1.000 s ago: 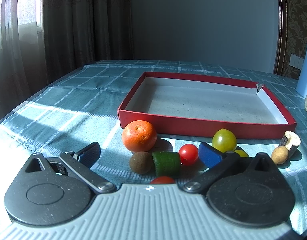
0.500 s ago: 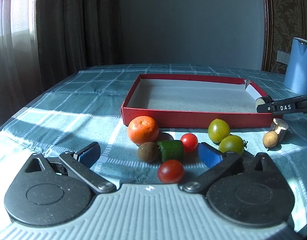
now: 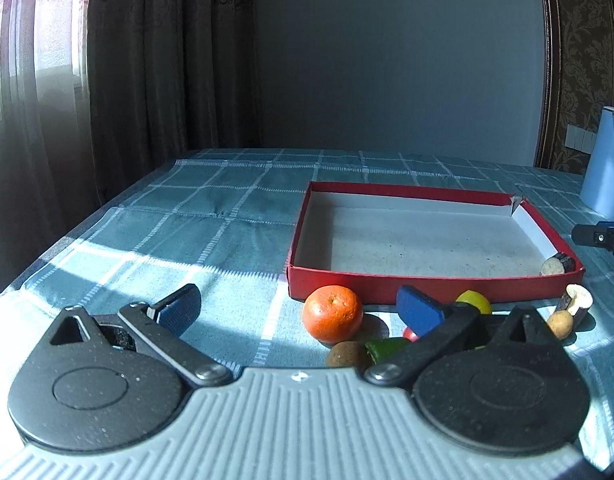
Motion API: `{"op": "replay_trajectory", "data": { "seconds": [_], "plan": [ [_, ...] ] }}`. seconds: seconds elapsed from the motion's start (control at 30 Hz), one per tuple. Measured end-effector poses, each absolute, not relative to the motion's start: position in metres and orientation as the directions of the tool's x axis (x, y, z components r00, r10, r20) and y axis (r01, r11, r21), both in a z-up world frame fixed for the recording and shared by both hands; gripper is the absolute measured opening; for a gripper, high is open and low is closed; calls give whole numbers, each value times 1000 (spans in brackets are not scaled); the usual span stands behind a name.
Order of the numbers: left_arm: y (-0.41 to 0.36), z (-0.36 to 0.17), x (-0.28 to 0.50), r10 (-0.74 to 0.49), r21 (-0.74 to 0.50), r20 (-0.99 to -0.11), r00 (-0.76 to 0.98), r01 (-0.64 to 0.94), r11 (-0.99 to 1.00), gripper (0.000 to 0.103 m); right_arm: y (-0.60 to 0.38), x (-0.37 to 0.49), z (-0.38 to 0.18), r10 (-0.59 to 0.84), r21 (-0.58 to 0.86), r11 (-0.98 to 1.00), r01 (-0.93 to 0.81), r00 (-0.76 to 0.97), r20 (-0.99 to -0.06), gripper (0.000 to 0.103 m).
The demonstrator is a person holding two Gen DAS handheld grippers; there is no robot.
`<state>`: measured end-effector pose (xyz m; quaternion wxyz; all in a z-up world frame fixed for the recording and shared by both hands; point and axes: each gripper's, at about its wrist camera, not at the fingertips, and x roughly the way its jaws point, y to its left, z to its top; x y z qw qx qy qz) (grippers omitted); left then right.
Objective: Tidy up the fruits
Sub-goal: 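Carry the eggplant slice into the red tray and open the right gripper, then grasp the orange mandarin with the left gripper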
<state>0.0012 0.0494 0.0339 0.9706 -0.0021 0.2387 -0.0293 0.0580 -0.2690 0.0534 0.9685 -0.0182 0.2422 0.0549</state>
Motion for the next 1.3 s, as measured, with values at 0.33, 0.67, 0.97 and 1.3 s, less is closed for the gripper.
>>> {"op": "replay_trajectory", "data": {
  "seconds": [0.33,0.67,0.97,1.3],
  "plan": [
    [37,10,56,-35,-27,-593,804,23,999,102,-274,44,55,137,47,990,-130,876,-462,65],
    [26,-7,60,-61,-4,-607,792,74,997,69,-285,-2,31,59,93,996,-11,843,-535,86],
    [25,-7,57,-97,-20,-591,801,105,994,40,-280,0,12,20,93,995,45,798,-603,100],
    [26,22,35,-140,-50,-521,842,134,990,39,-284,-1,12,35,128,990,52,797,-603,100]
  ]
}}
